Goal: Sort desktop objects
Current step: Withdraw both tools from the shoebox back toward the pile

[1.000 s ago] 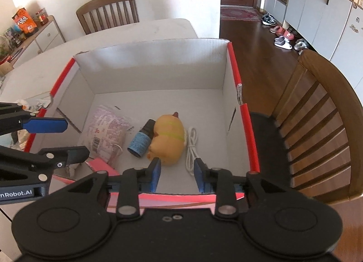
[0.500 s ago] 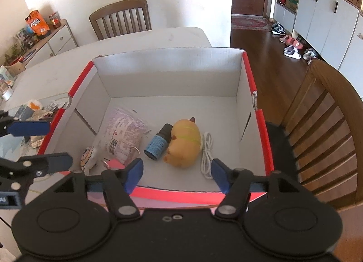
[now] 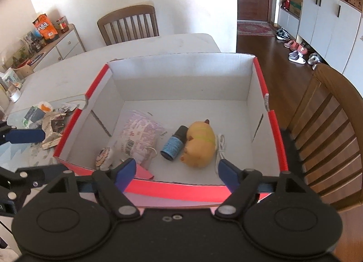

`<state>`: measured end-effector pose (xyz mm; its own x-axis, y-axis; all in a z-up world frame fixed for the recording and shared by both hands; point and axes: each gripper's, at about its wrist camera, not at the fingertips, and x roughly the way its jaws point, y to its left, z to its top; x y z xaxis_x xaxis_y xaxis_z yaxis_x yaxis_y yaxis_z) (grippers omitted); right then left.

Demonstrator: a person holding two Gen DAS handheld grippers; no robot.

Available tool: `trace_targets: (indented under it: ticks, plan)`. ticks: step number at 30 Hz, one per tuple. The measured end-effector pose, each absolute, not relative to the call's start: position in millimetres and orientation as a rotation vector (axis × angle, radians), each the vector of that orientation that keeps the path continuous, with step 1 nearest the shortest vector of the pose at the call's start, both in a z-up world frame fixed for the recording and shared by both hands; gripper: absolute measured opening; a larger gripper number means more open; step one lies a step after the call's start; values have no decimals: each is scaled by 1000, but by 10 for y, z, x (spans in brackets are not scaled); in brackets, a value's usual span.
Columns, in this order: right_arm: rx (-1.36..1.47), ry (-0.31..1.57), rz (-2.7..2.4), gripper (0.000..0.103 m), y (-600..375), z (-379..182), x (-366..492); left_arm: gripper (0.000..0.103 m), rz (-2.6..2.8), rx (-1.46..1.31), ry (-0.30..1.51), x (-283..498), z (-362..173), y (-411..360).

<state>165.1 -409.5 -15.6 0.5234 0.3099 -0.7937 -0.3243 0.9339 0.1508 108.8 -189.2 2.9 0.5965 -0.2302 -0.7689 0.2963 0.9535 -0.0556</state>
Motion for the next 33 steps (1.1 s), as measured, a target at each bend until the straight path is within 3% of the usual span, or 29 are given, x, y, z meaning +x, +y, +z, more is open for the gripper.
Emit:
trace_targets:
  ticks: [12, 23, 26, 33]
  plan:
    - [-40, 930, 399, 90, -3668, -34, 1480, 89, -284, 53, 857, 925, -36, -1453]
    - [-9, 886, 426, 93, -2775, 170, 1305, 89, -288, 4, 828, 790, -35, -495]
    - [-4, 884, 440, 95, -2462, 179, 1259, 103, -288, 5, 838, 765, -74, -212]
    - [23, 880, 444, 98, -1856, 176, 1137, 103, -306, 21, 824, 652, -137, 313]
